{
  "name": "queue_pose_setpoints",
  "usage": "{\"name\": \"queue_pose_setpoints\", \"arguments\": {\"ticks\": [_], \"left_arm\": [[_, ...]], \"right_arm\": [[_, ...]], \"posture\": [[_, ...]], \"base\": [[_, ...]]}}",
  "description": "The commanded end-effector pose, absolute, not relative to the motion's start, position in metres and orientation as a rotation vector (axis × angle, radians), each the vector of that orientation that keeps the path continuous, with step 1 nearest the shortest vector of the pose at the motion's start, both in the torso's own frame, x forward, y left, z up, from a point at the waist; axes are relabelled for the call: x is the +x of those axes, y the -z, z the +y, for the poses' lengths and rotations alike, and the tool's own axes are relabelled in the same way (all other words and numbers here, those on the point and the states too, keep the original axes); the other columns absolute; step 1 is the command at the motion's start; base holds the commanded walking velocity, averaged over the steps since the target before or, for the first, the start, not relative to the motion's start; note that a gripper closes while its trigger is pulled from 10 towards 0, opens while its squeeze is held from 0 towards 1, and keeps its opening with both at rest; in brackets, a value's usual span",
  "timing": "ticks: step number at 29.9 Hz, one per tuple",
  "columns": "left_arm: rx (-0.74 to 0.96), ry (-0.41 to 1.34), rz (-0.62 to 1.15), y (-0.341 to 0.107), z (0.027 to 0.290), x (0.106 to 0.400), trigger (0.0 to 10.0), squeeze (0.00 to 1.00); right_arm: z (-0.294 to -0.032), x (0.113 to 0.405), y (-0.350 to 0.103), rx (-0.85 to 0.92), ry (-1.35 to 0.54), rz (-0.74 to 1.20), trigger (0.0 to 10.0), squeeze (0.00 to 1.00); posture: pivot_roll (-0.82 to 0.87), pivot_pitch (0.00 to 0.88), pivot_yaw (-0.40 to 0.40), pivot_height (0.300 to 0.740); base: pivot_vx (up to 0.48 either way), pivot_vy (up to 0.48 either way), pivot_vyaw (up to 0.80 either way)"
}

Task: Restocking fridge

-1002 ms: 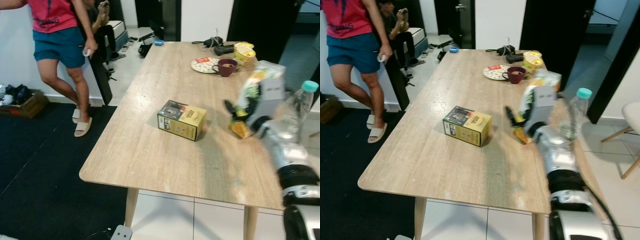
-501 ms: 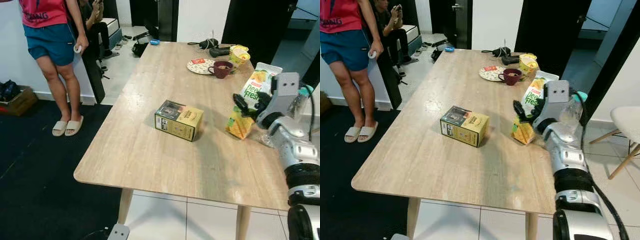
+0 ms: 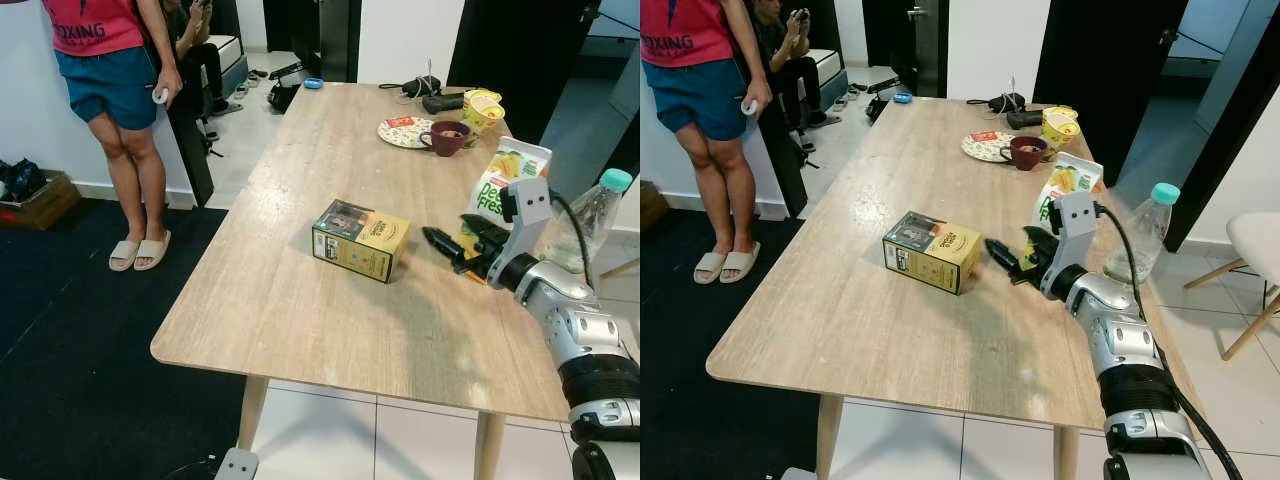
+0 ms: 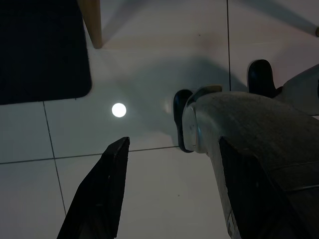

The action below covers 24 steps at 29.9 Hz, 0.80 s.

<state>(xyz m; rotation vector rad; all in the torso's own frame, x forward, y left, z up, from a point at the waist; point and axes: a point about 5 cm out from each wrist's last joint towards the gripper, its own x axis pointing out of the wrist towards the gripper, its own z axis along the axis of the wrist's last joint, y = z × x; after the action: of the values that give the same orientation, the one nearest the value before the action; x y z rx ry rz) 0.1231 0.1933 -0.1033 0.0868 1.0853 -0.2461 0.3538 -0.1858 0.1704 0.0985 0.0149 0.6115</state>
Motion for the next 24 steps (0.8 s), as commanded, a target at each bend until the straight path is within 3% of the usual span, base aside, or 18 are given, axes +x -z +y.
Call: {"name": "queue_pose_setpoints", "arguments": {"ticks": [1, 19, 24], "left_arm": [[0.089, 0.233, 1.117, 0.104, 0.2, 0.118, 10.0, 0.0], [0.091, 0.294, 1.126, 0.105, 0.189, 0.121, 10.0, 0.0], [0.106, 0.311, 1.132, 0.105, 0.189, 0.12, 10.0, 0.0]], "right_arm": [[-0.176, 0.349, -0.174, 0.106, -0.708, -0.001, 10.0, 0.0], [-0.161, 0.348, -0.172, 0.128, -0.724, -0.019, 10.0, 0.0], [-0.161, 0.347, -0.172, 0.133, -0.719, -0.019, 10.0, 0.0]], "posture": [[0.05, 0.0, -0.052, 0.74], [0.05, 0.0, -0.026, 0.74], [0.05, 0.0, -0.022, 0.74]], "base": [[0.0, 0.0, 0.0], [0.0, 0.0, 0.0], [0.0, -0.395, 0.0]]}}
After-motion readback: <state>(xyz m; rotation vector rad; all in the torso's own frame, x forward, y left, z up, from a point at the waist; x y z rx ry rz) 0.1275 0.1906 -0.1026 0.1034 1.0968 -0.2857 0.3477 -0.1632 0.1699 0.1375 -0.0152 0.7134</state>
